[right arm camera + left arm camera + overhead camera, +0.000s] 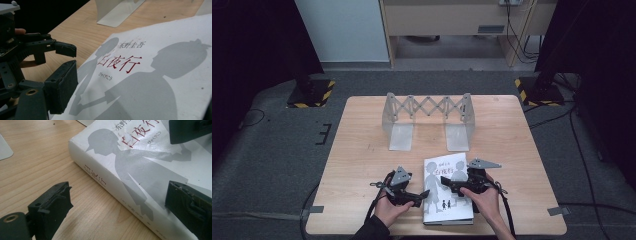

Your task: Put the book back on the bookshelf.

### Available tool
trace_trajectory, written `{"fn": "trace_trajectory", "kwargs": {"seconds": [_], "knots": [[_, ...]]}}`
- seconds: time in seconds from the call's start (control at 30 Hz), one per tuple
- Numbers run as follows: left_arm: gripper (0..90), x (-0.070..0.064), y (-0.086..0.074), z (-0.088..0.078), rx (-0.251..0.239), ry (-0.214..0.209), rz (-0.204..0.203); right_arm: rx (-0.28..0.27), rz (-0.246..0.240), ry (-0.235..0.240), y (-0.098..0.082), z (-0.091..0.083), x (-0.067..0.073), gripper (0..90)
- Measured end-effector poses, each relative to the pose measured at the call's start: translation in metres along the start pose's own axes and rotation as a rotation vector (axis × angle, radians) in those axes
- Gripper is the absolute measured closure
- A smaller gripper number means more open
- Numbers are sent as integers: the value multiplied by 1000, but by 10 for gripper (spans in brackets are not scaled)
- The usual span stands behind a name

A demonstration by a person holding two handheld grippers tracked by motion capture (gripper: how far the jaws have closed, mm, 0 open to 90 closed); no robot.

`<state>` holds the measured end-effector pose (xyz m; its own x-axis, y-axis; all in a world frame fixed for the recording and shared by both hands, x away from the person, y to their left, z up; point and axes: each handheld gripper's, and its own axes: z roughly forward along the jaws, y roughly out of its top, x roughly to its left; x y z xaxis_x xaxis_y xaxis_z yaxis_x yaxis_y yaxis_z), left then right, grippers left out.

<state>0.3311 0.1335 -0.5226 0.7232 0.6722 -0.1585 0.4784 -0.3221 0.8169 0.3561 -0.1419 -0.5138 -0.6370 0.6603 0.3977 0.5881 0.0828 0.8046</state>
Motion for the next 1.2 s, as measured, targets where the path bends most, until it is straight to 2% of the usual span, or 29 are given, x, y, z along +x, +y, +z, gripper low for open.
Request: {"fn": "trace_trajectory", "kwargs": {"seconds": [0.07,0.37,0.57,0.7,0.9,1.03,1.2], "knots": [[55,0,0,0,0,-1,-1,-4,17,4,-1,0,-3,252],[54,0,0,0,-1,-5,-12,7,12,-20,-1,-1,-4,317],[73,0,0,0,-6,-10,-9,-12,67,-8,0,-4,-8,438],[112,0,0,-1,-13,-29,-31,-7,100,-10,1,-6,-11,512],[184,1,1,-3,-22,-31,-32,-11,147,-5,2,-9,-12,589],[192,3,2,-5,-49,-46,-62,-24,174,3,4,-11,-10,635],[192,2,3,-5,-82,-85,-97,-60,178,40,11,-16,-5,706]]}}
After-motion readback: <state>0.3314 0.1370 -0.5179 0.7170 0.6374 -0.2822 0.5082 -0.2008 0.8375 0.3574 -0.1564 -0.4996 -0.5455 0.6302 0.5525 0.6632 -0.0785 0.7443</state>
